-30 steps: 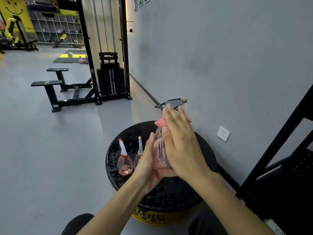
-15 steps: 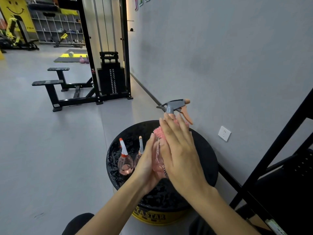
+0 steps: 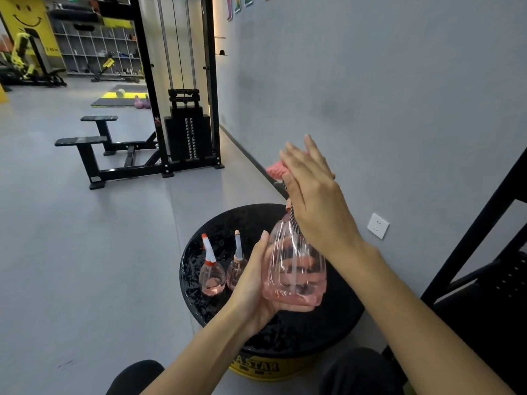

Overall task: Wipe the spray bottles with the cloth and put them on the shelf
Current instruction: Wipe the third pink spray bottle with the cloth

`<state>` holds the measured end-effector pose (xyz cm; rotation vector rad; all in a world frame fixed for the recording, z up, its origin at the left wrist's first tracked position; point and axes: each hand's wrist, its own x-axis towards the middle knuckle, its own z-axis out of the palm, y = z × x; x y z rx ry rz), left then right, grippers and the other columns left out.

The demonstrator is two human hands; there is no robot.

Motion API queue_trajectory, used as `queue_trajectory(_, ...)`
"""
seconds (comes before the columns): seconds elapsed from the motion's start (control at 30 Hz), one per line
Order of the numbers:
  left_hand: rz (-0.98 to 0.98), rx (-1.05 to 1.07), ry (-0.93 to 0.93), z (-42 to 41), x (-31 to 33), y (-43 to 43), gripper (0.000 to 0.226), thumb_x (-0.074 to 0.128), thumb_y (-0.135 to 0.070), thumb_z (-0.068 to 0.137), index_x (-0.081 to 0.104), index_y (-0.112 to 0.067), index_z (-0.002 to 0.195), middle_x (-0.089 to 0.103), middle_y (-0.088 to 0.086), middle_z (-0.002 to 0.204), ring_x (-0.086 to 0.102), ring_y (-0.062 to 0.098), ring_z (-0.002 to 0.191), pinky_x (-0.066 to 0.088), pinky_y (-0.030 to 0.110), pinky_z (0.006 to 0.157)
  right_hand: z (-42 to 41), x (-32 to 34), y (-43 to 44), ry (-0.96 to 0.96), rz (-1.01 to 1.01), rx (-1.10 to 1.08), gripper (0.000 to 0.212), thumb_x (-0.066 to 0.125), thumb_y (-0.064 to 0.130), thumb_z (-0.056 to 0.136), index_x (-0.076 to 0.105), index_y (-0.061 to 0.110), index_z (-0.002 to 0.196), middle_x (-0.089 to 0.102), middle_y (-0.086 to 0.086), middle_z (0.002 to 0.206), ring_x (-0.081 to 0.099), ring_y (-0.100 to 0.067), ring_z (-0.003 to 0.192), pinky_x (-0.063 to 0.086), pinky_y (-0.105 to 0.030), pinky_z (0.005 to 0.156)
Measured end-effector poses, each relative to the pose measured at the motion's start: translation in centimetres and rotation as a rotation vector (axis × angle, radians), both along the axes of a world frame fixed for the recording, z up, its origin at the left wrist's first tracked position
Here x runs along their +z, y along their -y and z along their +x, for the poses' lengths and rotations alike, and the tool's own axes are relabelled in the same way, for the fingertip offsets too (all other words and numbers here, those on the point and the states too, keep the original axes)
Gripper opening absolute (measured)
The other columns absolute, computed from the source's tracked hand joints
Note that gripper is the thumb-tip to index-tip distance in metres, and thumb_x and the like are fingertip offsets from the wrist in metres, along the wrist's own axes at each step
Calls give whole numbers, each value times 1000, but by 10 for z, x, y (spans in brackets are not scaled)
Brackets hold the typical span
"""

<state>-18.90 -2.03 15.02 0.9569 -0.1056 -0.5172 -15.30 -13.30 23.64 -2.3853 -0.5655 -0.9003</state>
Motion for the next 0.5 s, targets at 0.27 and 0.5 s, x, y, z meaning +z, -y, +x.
queue_trajectory(0.27, -16, 34, 9, 1, 0, -3, 58, 35, -64, 87, 64, -24, 119, 75, 7, 104, 73, 32, 86, 61, 47, 61, -12, -6, 4, -277, -384, -18, 61, 15, 48, 102, -2, 23, 154, -12, 11, 161, -24, -5, 144, -16, -38, 119)
queue_trajectory(0.5, -51, -40, 73, -4, -3, 2, 61, 34, -65, 81, 73, -27, 109, 72, 17, 108, 73, 32, 73, 59, 35, 50, -1, 11, 13, -330, -409, -81, 58, 10, 46, 102, -5, 25, 154, -14, 10, 161, -23, -5, 144, -16, -39, 119)
